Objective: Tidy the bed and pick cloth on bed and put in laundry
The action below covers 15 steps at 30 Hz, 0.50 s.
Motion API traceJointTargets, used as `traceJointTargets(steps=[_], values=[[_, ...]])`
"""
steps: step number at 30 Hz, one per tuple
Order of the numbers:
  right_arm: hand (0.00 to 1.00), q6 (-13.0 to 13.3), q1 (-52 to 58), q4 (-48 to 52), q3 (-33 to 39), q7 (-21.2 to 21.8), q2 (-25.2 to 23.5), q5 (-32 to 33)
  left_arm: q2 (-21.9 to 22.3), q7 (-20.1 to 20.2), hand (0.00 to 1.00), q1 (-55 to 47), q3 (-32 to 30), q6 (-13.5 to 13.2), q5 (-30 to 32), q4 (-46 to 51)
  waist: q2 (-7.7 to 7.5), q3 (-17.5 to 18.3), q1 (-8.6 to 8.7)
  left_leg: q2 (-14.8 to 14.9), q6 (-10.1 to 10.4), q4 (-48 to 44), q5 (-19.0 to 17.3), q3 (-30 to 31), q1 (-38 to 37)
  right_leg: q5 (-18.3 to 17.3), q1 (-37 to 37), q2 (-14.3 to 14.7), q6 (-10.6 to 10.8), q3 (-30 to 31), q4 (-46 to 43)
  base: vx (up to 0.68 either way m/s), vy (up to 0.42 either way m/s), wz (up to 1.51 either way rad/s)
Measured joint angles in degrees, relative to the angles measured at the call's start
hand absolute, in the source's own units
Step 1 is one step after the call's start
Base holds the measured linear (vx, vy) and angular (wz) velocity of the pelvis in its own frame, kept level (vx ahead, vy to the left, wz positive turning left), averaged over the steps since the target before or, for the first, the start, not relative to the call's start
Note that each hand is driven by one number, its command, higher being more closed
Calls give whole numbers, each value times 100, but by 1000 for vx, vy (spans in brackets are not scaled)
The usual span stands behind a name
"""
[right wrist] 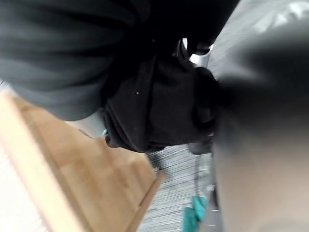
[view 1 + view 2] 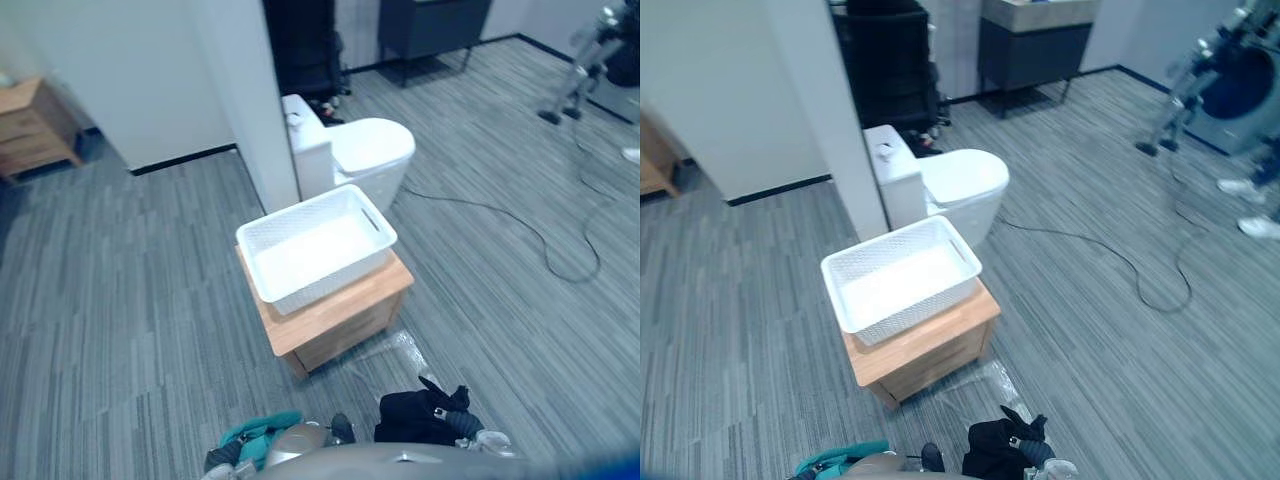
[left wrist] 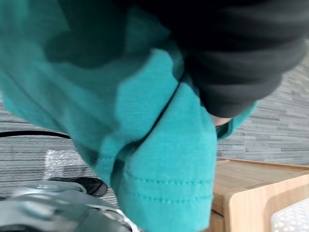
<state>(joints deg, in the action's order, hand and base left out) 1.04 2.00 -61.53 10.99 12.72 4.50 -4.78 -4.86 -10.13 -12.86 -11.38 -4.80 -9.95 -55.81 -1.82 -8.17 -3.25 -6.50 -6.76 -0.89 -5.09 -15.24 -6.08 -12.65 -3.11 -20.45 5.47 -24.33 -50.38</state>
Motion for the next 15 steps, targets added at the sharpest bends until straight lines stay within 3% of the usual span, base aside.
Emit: traceJointTargets(steps=[2, 4, 7, 8, 9, 10, 11, 12, 13, 15], values=[[100, 94, -11, 16, -94, -6, -2, 10, -38, -32, 100, 31, 117, 20, 67, 0, -30, -16, 55, 20, 28, 80, -8, 266, -165, -309, 245, 70, -13, 38, -10, -80, 53, 103], [100, 234, 4, 16, -99, -14, -17, 199, -111, -116, 100, 118, 223, 89, 191, -3, -67, -16, 76, 165, 132, 61, -70, 701, -307, -524, 507, 410, -3, 347, 624, -115, 44, 118], [100, 303, 13, 1, -117, -62, -41, 631, -118, -102, 100, 354, 255, 185, 282, -2, -47, -17, 109, 502, 341, 85, -75, 1476, -289, -469, 848, 1227, 82, 1239, 2146, -108, -25, 119], [100, 295, 13, -21, -180, -59, -44, 774, -121, -69, 100, 418, 267, 201, 415, -4, -76, -27, 115, 562, 449, 85, -90, 1697, -269, -274, 842, 1461, 99, 1713, 2889, -94, -101, 112], [100, 286, 15, -29, -207, -55, -48, 827, -140, -32, 100, 436, 271, 203, 476, -3, -118, -38, 108, 560, 523, 74, -117, 1761, -268, -100, 835, 1522, 98, 1923, 3261, -62, -145, 87], [100, 274, 28, -47, -216, -33, -86, 867, -221, 33, 100, 457, 250, 204, 511, -2, -280, -59, 90, 469, 628, 21, -196, 1693, -266, 432, 713, 1458, 47, 2272, 4004, -10, -243, 73], [100, 275, 42, -104, -204, -19, -136, 874, -330, 63, 100, 433, 207, 200, 519, -46, -463, -83, 121, 458, 686, -3, -403, 1212, -283, 972, 591, 1292, 18, 2246, 4188, 90, -330, 90], [100, 275, -6, -142, -111, -26, -89, 913, -212, 51, 100, 495, 152, 194, 652, -167, -245, -107, 183, 842, 787, -202, -425, 463, -275, 1043, 538, 1387, -19, 2044, 4045, 195, -292, 80], [100, 258, -21, -128, -116, 29, 14, 913, -97, 43, 100, 476, 86, 158, 695, -167, -121, -138, 228, 1023, 899, -212, -373, 230, -288, 1006, 452, 1446, -60, 2015, 4057, 240, -171, 54], [100, 169, -12, -124, -193, 69, 110, 912, 61, 17, 100, 418, -65, 138, 664, -170, 63, -129, 210, 1091, 977, -13, -343, 110, -525, 788, 242, 1512, -162, 1931, 4062, 239, -65, 21]])
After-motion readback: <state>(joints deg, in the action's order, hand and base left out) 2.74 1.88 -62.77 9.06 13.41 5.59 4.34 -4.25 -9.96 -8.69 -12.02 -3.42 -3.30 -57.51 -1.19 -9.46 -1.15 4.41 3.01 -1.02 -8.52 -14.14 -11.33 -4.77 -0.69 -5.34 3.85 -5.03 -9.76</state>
